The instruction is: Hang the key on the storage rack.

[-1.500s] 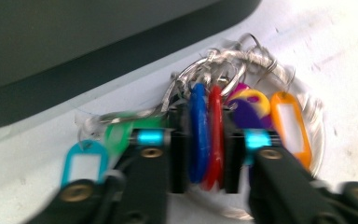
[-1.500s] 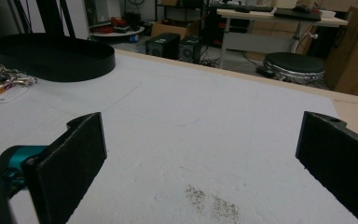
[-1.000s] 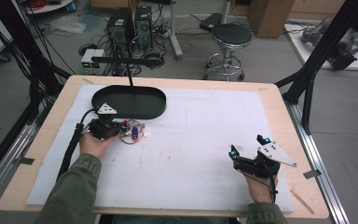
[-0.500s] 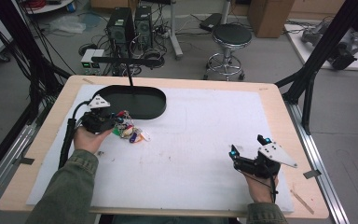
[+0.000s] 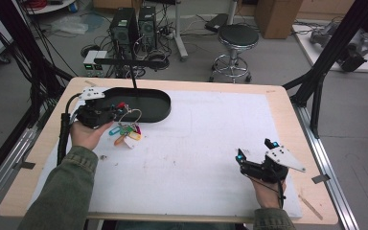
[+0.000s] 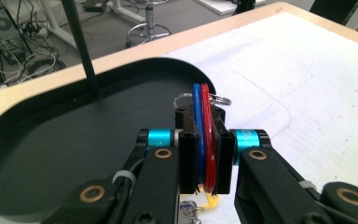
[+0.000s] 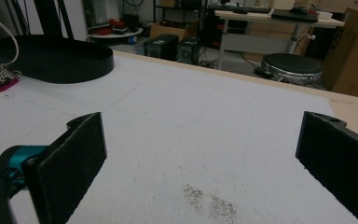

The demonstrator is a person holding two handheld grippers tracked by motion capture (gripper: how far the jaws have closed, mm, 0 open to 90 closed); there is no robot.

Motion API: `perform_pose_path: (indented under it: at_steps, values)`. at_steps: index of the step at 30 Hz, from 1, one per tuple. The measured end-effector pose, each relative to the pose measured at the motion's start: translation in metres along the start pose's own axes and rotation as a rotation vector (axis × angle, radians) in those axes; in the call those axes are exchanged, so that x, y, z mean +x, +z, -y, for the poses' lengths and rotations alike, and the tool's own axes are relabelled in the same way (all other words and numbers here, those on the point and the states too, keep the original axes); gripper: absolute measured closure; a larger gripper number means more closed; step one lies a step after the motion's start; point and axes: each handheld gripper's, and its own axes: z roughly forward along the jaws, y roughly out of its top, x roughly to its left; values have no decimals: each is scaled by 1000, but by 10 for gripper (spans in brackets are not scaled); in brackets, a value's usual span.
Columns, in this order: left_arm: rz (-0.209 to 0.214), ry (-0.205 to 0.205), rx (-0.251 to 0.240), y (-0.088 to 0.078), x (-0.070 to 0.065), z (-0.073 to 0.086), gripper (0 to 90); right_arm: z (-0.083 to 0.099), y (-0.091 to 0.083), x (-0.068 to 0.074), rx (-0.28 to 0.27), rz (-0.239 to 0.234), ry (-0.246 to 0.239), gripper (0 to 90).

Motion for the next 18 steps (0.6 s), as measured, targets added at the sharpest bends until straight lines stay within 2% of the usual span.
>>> perform_pose_path:
  at_steps: [9,14,18]
  values:
    - [-3,-2,-31,-5,3,-23,845,0,0,0,2,-1,1,6]
    - [-26,15,-27,-7,4,-36,845,0,0,0,4,-3,2,6]
    - [-11,24,-28,-9,5,-50,845,0,-1,0,3,-2,0,6]
